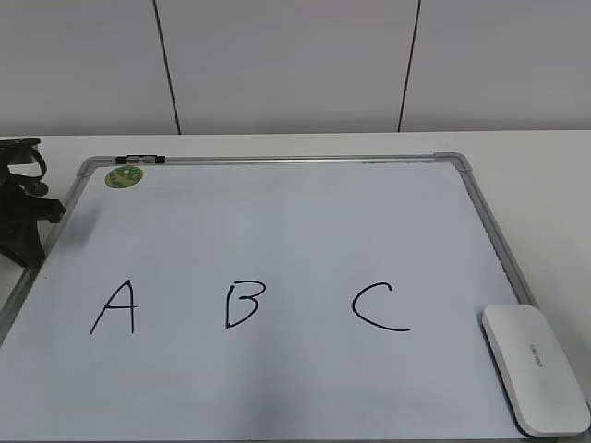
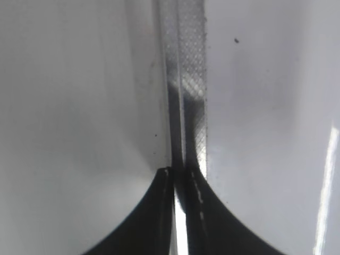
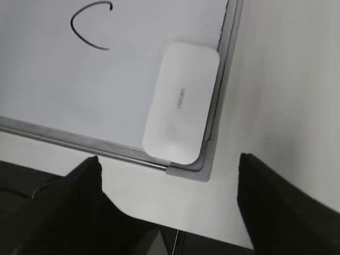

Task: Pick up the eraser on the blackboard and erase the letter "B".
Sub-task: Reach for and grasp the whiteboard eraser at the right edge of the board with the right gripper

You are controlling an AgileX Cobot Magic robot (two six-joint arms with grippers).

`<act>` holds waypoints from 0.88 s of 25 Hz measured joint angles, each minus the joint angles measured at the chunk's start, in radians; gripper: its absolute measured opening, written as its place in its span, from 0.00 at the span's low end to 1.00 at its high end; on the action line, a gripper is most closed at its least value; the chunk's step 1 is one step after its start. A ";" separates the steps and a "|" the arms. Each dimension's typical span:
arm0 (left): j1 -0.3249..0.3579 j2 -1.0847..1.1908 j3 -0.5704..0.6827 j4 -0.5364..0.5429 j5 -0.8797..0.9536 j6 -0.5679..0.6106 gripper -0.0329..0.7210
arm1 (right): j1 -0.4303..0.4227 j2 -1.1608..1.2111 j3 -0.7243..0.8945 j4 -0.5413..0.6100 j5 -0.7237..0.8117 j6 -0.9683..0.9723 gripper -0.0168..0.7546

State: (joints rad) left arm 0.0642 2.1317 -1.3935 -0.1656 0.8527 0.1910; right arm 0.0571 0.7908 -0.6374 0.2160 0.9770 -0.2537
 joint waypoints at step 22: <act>0.000 0.000 0.000 -0.001 0.002 0.000 0.08 | 0.248 0.448 -0.087 -0.235 -0.096 0.337 0.78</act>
State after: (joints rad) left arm 0.0642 2.1317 -1.3935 -0.1666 0.8543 0.1910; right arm 0.3052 1.2390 -0.7240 -0.0186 0.8812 0.0833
